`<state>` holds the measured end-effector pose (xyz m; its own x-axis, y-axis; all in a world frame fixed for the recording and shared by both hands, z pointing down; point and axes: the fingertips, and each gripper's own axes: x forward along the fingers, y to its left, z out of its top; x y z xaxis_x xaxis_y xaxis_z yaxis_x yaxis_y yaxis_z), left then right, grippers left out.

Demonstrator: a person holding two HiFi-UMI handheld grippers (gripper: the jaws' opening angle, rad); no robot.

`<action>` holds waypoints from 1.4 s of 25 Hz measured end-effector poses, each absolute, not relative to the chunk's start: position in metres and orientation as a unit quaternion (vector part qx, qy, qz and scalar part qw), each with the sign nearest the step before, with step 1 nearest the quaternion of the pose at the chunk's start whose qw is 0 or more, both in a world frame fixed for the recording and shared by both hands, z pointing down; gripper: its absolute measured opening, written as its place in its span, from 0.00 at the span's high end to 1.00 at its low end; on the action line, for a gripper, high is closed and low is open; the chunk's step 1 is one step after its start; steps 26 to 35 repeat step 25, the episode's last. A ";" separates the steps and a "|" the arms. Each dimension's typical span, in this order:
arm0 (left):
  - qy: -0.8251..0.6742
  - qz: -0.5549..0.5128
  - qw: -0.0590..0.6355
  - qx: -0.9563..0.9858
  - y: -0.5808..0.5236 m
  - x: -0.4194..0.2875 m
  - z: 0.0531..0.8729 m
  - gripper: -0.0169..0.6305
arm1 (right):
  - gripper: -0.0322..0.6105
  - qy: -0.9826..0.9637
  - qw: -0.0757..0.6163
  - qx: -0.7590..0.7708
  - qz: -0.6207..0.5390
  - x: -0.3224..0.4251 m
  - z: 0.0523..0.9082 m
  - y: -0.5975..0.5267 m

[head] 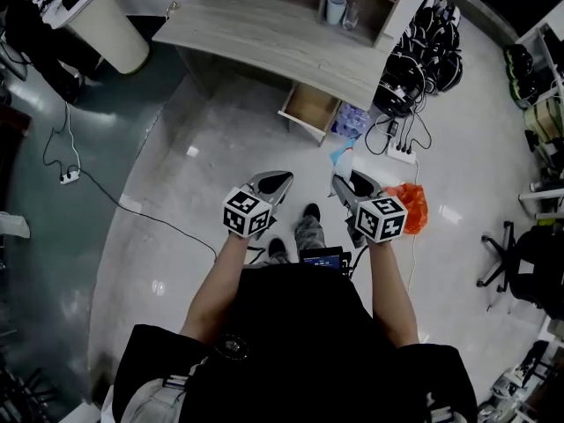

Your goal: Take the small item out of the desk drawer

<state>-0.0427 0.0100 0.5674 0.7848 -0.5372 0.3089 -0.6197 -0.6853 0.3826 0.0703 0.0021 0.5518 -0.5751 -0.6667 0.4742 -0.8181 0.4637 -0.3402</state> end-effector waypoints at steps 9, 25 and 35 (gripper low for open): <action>-0.293 0.088 0.229 0.924 0.034 -0.041 0.568 0.97 | 0.70 -0.843 0.148 0.446 0.262 0.062 0.557 0.033; -0.273 0.102 0.200 0.936 0.040 -0.032 0.560 0.98 | 0.70 -0.841 0.149 0.456 0.250 0.063 0.551 0.041; -0.273 0.102 0.200 0.936 0.040 -0.032 0.560 0.98 | 0.70 -0.841 0.149 0.456 0.250 0.063 0.551 0.041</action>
